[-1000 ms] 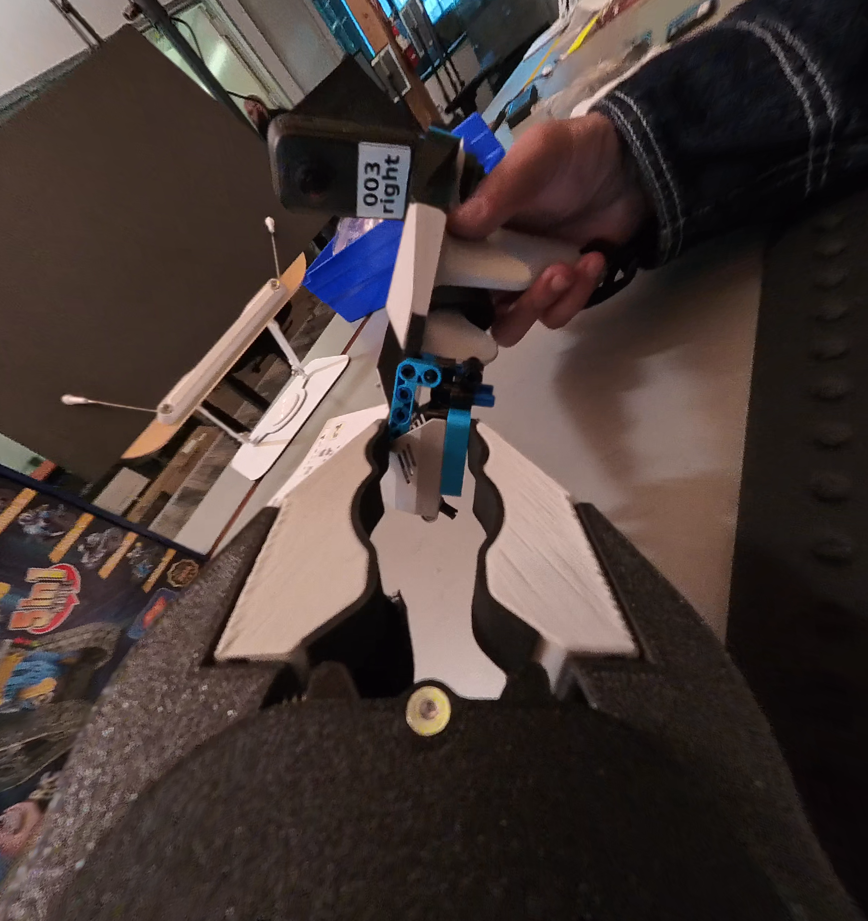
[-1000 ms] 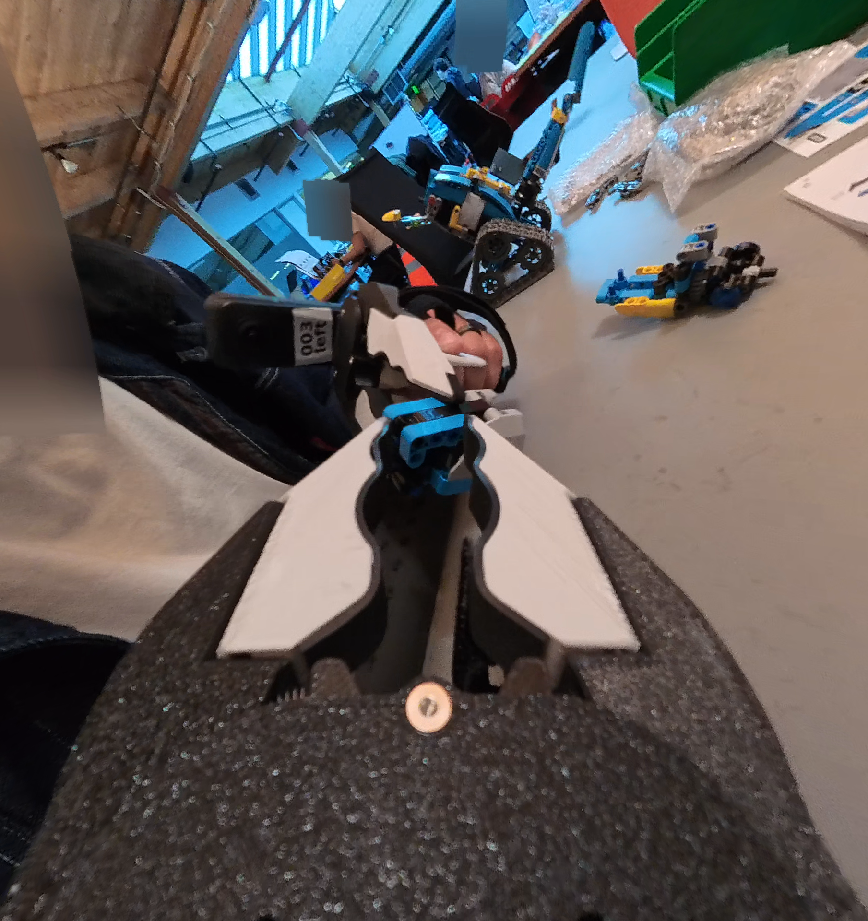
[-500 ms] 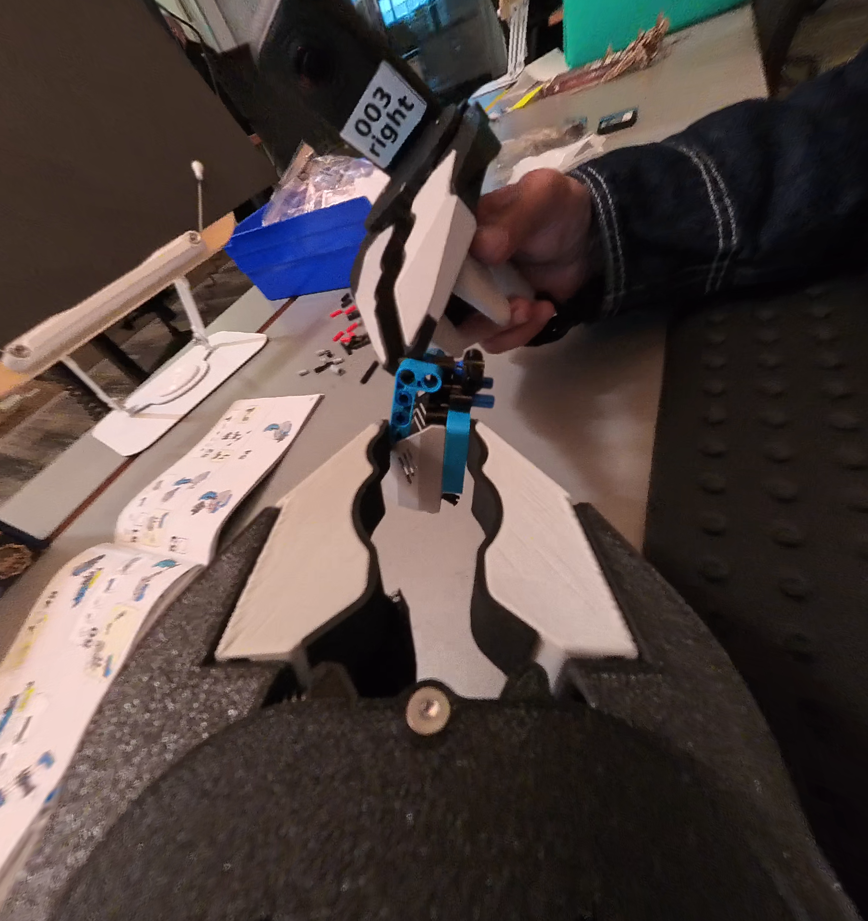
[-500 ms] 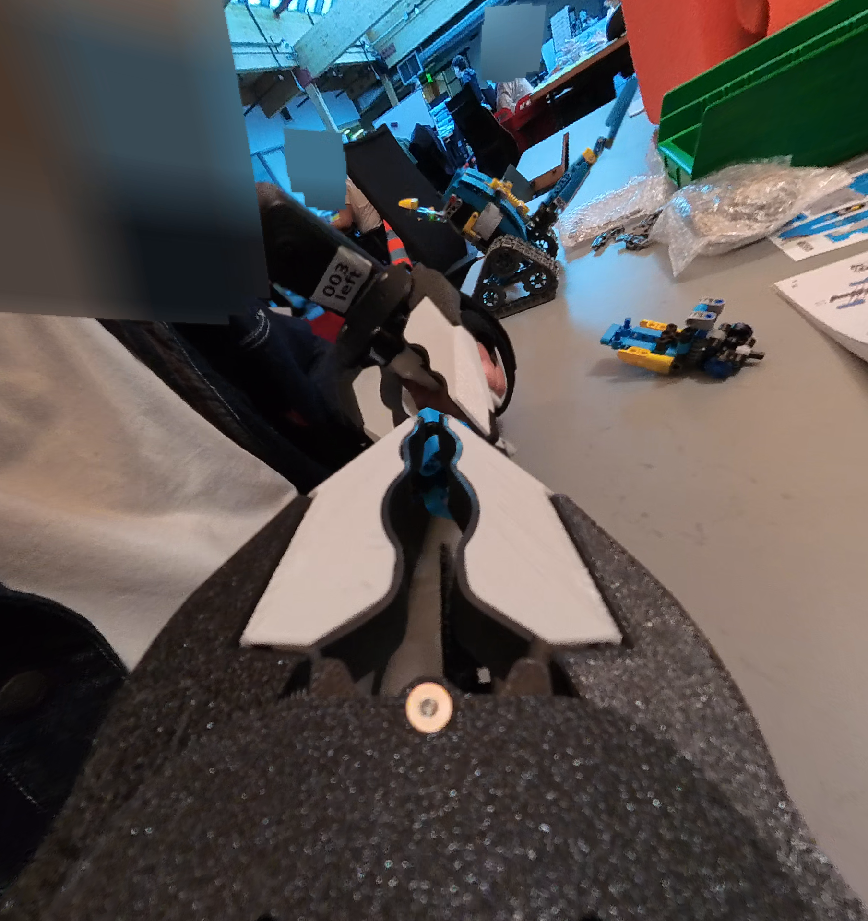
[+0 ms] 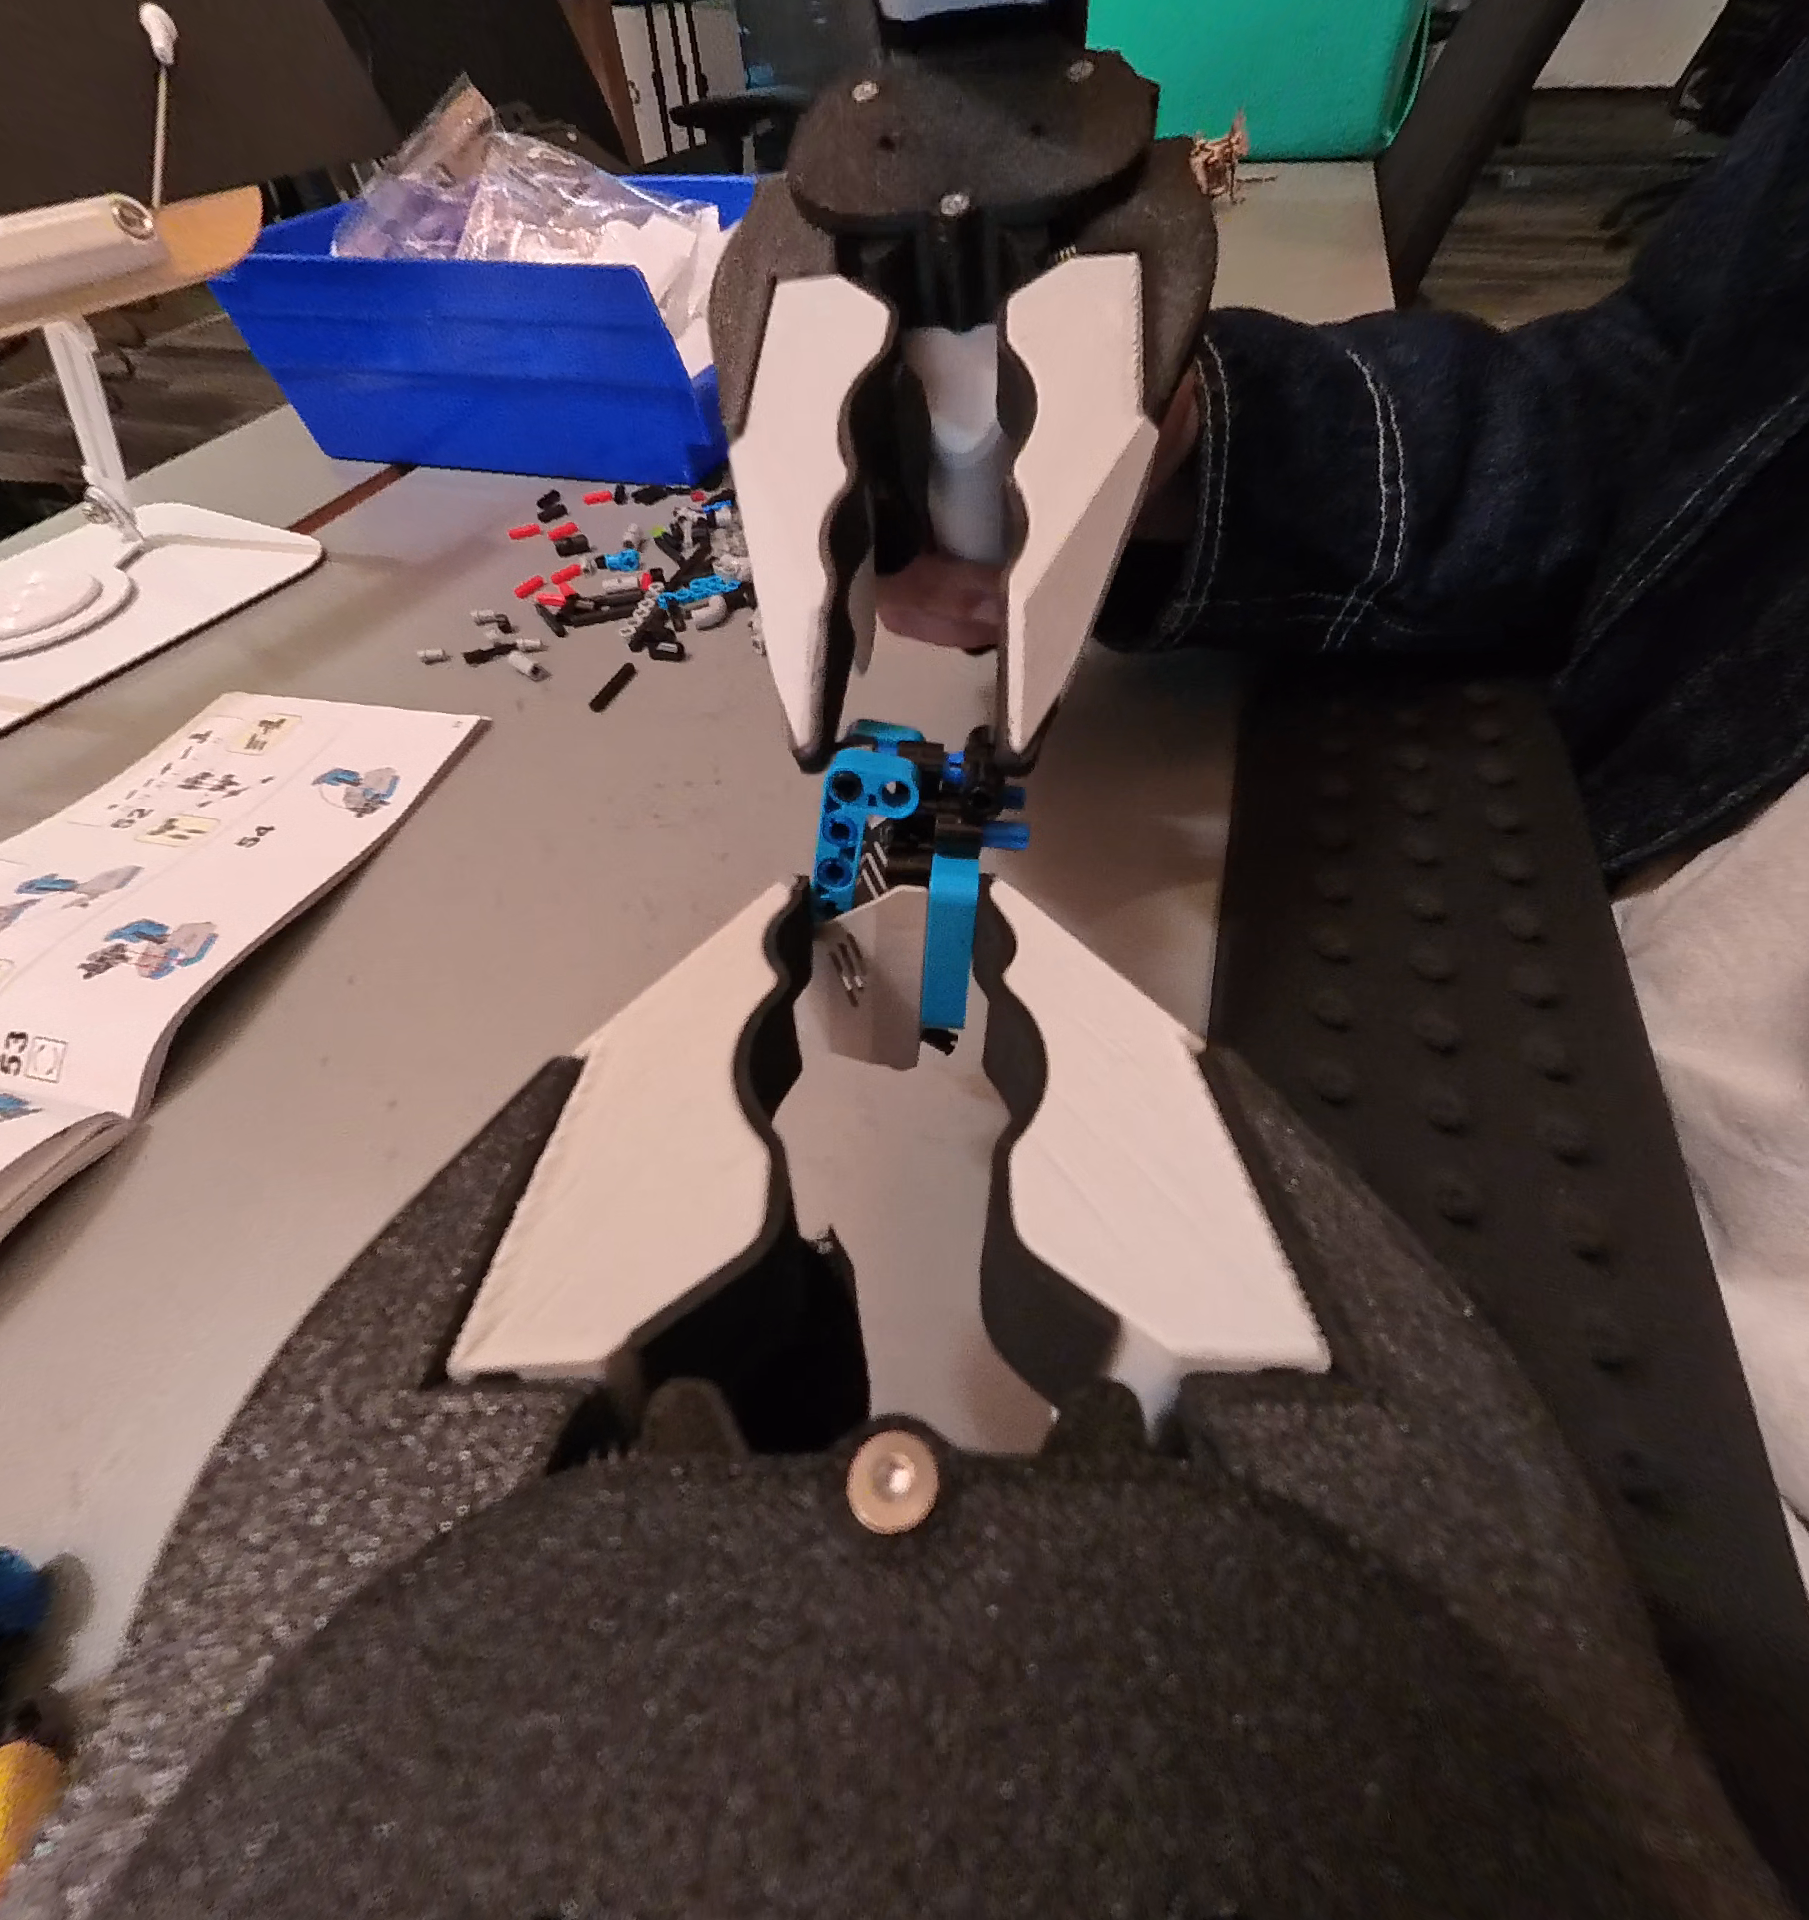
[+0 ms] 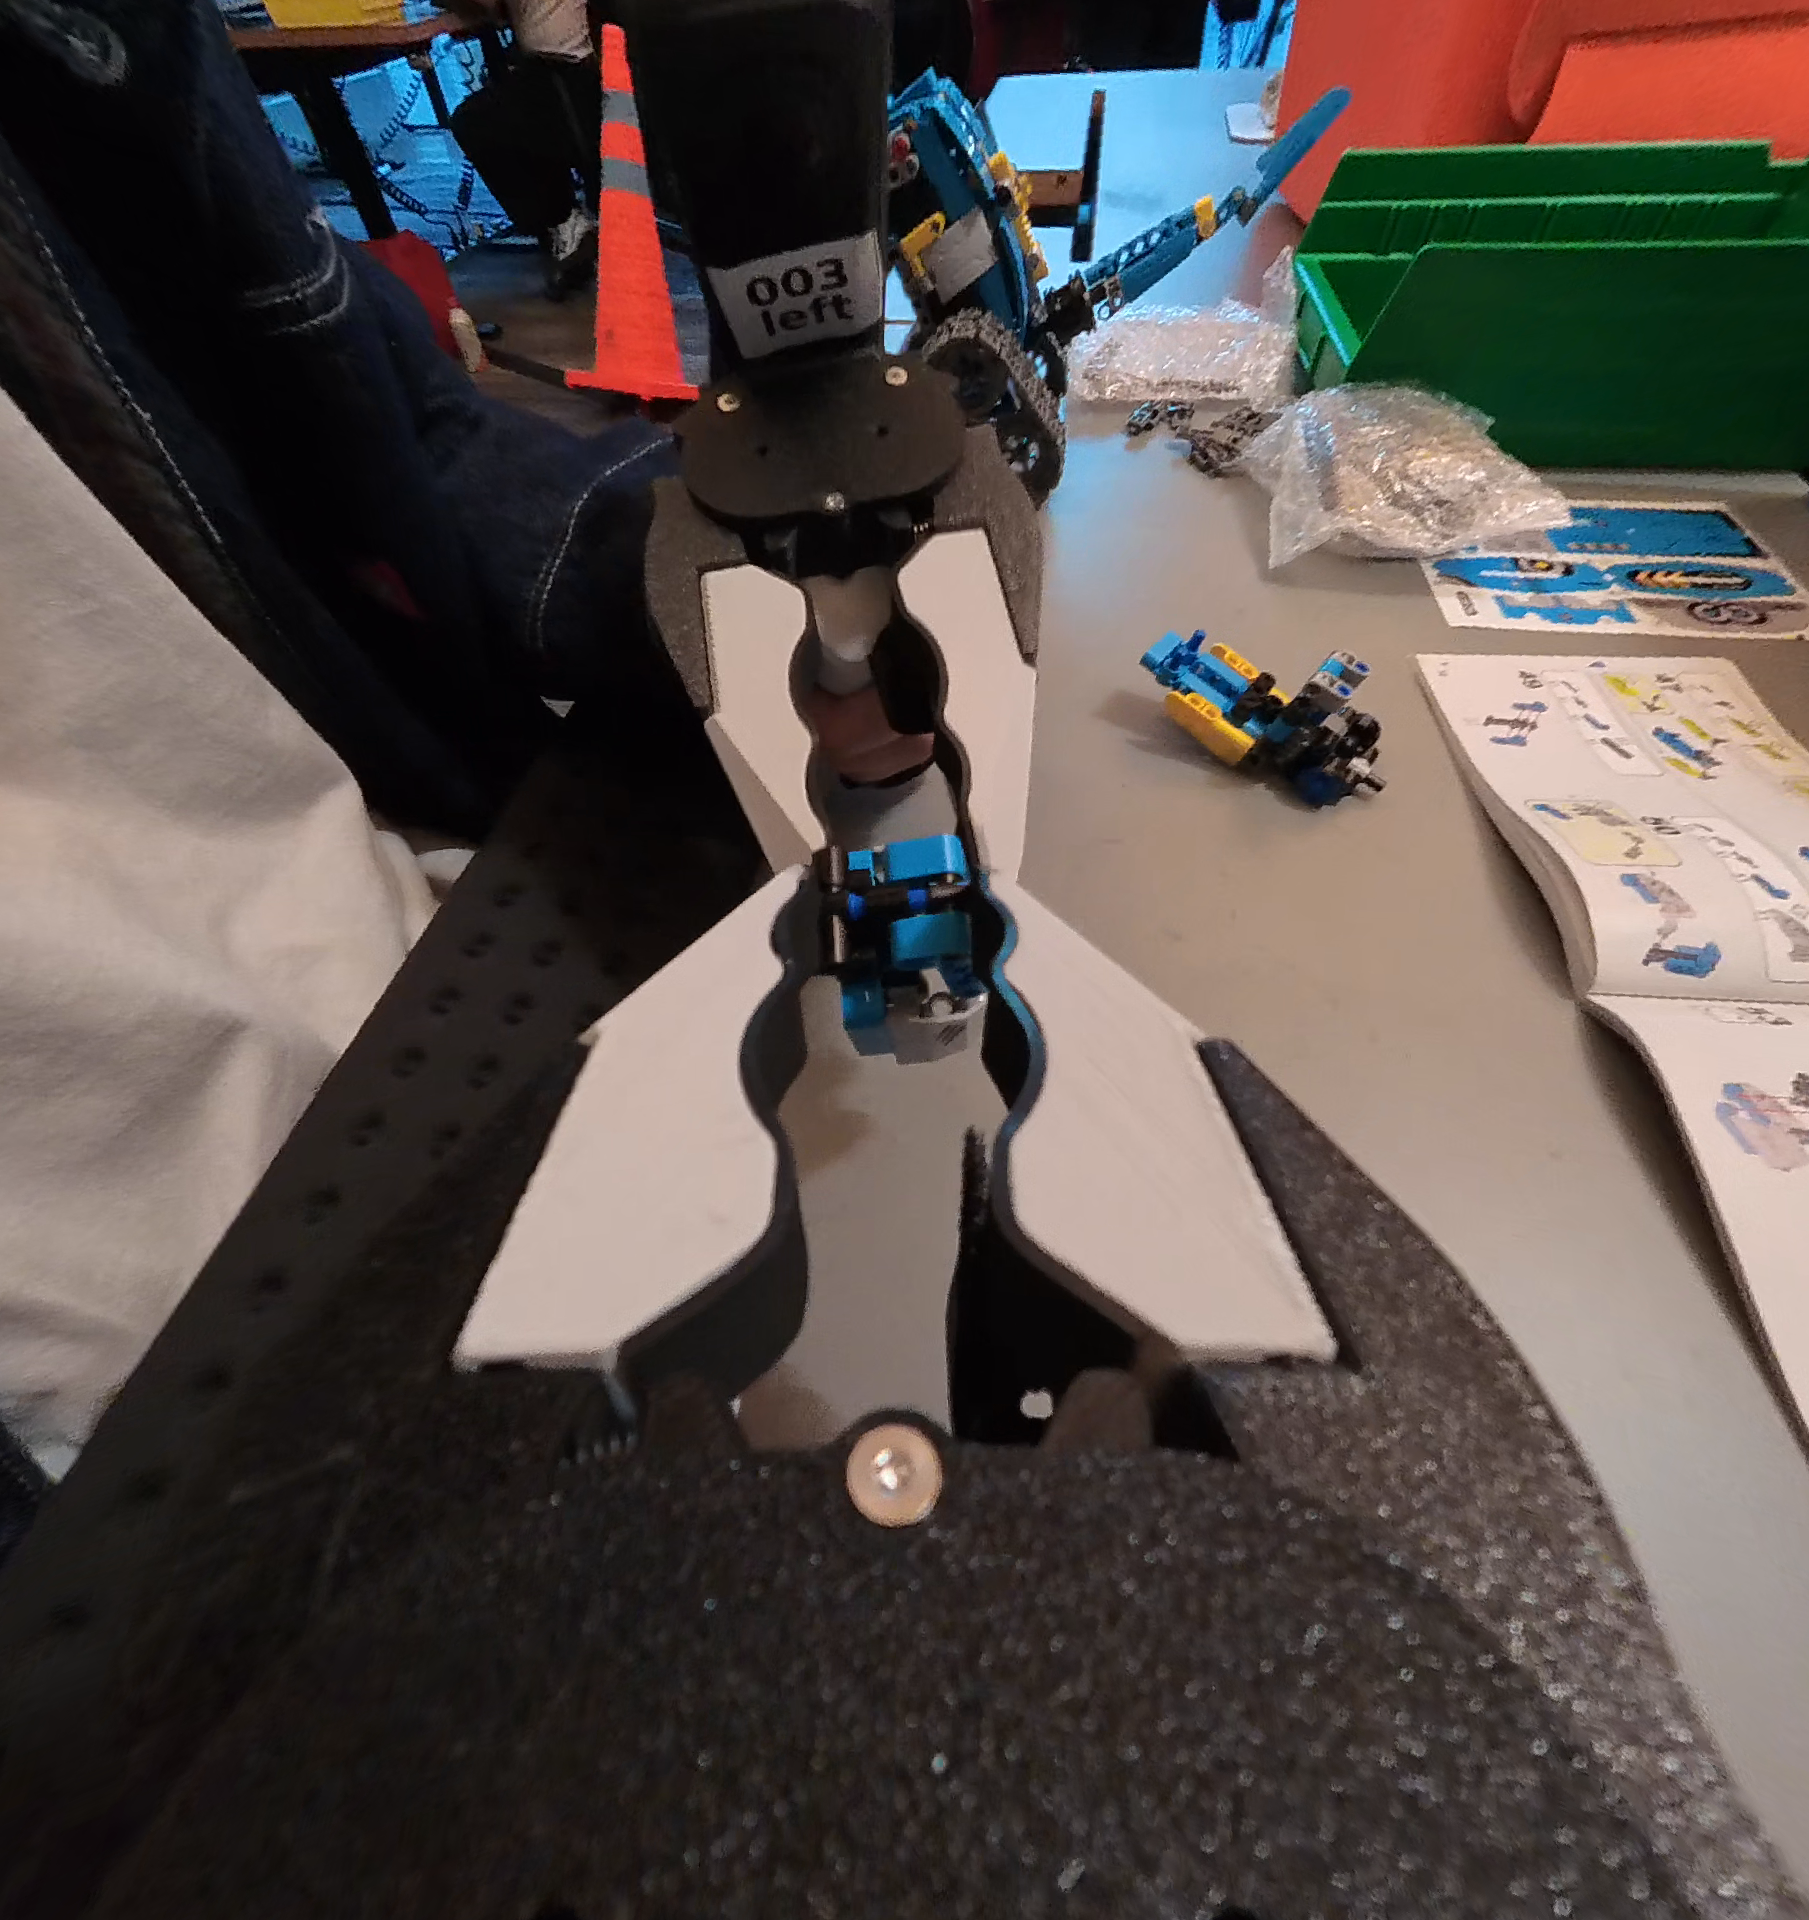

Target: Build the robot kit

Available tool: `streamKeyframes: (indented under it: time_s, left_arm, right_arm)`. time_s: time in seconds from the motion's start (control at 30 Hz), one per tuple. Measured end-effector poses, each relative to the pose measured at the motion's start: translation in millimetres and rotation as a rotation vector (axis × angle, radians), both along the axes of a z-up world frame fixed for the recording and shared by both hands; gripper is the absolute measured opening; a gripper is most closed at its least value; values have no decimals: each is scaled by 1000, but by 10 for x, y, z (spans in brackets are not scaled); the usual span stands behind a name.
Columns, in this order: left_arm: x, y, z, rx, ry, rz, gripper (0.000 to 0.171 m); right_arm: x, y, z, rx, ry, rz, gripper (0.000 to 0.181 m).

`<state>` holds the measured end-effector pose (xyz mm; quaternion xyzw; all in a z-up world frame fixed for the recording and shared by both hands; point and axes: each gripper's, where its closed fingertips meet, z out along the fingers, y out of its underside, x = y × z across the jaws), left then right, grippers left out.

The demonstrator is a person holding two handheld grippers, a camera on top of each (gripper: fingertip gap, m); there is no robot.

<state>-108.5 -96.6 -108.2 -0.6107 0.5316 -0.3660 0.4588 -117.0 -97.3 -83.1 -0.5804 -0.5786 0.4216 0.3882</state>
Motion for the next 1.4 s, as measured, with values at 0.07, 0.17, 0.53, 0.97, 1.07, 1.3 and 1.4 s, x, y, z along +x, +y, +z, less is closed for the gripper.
streamKeyframes:
  time_s: [0.07, 0.17, 0.53, 0.97, 1.07, 1.3, 1.4]
  left_arm:
    - [14, -30, -22, -20, 5, -19, 30]
    - [26, -49, -74, -52, 22, -34, 30]
    - [39, -64, -190, -66, 83, -44, 30]
    - [29, -31, -207, -61, 91, -24, 30]
    - [34, -40, -217, -52, 99, -27, 30]
    - [14, -10, -203, -91, 82, -17, 30]
    - [21, -26, -211, -83, 88, -24, 30]
  right_arm:
    - [10, -31, -20, -7, -5, 24, 28]
    - [31, -49, -67, -17, -39, 33, 29]
    - [81, -74, -202, 58, -237, 35, 27]
    - [152, -52, -320, -2, -389, 69, 42]
    - [119, -53, -287, 9, -376, 83, 33]
    - [78, -6, -298, 68, -402, 75, 30]
    - [79, -22, -302, 120, -403, 87, 29]
